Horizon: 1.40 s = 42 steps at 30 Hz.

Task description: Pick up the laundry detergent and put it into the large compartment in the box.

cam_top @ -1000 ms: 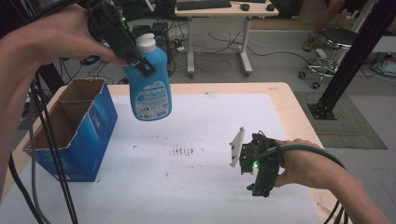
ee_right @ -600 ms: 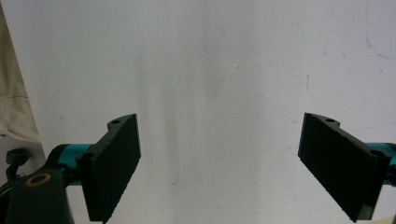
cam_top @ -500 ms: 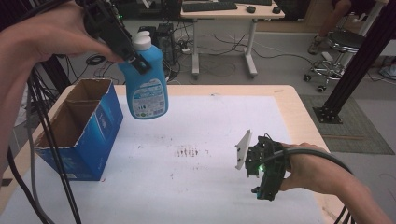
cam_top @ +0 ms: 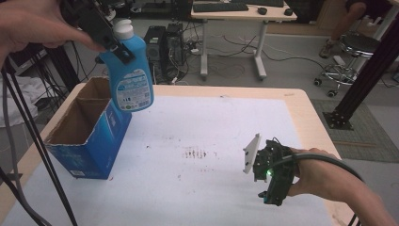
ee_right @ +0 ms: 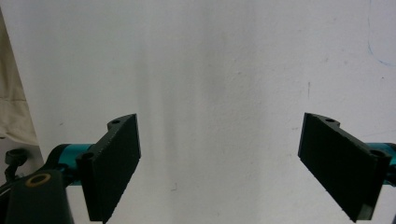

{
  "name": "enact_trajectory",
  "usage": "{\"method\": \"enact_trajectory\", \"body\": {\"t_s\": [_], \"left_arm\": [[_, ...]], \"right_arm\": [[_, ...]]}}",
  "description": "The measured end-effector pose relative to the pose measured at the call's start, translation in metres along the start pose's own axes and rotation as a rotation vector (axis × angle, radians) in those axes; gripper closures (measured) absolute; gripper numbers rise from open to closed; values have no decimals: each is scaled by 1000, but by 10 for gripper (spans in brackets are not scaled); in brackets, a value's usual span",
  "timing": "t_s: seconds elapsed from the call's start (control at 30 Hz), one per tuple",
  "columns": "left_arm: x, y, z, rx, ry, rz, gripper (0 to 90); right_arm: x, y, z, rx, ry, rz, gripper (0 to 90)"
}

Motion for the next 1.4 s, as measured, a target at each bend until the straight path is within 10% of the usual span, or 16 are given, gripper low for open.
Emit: {"method": "enact_trajectory", "body": {"t_s": [0.83, 1.4], "left_arm": [[-37, -29, 70, -155, -19, -125, 376], [-36, -38, 99, -218, -7, -127, 376]], "right_arm": [[-1, 2, -8, -12, 11, 4, 123], [-1, 1, -9, -14, 16, 3, 123]]}}
Point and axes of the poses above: each handheld gripper's, and its own axes: x roughly forward along the jaws, z roughly out of its underside, y roughly to its right, the point moved 6 cm from there along x, roughly forward along the jaws, and after that the axes turned 5 degrees about z, right-handed, at the moved point
